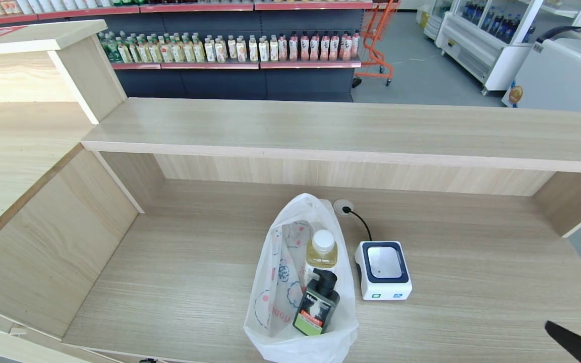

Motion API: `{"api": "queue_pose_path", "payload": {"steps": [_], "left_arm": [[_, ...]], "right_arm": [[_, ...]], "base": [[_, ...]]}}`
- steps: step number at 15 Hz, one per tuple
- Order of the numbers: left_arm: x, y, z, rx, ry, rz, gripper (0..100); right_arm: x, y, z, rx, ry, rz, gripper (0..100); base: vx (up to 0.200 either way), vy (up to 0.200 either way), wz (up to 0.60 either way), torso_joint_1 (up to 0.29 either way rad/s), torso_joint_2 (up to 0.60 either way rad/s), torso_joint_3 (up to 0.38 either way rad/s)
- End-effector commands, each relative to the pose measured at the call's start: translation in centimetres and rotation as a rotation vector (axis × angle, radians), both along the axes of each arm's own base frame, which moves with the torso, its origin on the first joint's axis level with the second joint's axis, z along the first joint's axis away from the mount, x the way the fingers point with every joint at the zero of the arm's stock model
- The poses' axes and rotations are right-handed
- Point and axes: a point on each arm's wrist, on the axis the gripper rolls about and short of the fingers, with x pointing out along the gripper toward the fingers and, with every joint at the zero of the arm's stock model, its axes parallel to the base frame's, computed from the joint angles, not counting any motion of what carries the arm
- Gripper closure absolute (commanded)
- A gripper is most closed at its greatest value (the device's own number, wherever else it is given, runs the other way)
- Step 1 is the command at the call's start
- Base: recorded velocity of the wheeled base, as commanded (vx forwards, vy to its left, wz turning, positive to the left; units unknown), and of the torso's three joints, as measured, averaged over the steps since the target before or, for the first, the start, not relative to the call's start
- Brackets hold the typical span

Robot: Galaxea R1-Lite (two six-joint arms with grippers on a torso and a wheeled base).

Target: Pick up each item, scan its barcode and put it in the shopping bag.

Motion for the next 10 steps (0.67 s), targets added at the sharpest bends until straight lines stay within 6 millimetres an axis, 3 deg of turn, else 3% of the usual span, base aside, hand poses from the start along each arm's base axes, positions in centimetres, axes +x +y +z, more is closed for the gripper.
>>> {"api": "queue_pose_path", "payload": {"steps": [1,3,5,10], "left_arm": [[0.00,0.00,0.00,0.001,0.000,-0.001,0],[0.00,0.00,0.00,-0.001,0.000,-0.002,0],[0.00,0.00,0.00,-0.001,0.000,-0.002,0],[0.01,0.00,0.00,-0.001,0.001,-0.002,0]], "right_arm": [[-6.08,-1.01,-7.38,-0.089,-0.126,-0.230,0],[-6.43,-1.08,-7.45,-0.108,-0.192,-0.214,0],[-6.56,-1.31,-7.76,-0.119,-0.158,-0.331,0],[-6.76,-1.30,-7.86,-0.083,-0.172,-0.352,0]], "base": [[0.000,0.000,0.00,0.000,0.00,0.000],[0.000,0.000,0.00,0.000,0.00,0.000],[0.000,0.000,0.00,0.000,0.00,0.000],[0.000,0.000,0.00,0.000,0.00,0.000]]}}
